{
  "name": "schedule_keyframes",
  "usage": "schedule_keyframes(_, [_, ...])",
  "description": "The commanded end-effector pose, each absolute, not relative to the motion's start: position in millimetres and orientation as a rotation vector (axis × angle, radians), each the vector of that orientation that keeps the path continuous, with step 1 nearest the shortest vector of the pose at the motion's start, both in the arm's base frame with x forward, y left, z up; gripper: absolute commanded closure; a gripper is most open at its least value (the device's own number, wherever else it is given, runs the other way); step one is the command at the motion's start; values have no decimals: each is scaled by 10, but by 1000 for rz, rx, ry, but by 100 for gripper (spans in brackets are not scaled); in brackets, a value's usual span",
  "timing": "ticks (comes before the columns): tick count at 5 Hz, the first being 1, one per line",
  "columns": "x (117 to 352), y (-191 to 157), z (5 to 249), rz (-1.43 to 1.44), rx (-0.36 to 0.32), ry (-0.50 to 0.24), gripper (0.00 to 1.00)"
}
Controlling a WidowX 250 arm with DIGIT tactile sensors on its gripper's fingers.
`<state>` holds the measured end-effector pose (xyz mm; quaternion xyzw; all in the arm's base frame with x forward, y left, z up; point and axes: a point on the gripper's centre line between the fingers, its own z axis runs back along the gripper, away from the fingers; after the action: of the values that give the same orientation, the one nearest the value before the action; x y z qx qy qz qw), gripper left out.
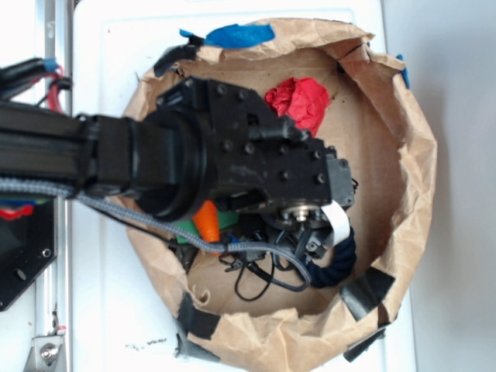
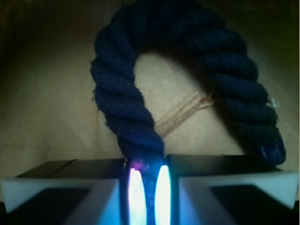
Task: Grab the blue rope.
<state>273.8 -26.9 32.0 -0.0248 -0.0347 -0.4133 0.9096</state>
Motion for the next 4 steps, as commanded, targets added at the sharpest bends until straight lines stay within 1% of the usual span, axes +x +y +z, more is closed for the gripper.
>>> schedule_keyframes(1, [2701,-363,371,-877,-34,-83,0])
schedule_keyframes(4, [2708,-379,332,-880,-31,-69,0])
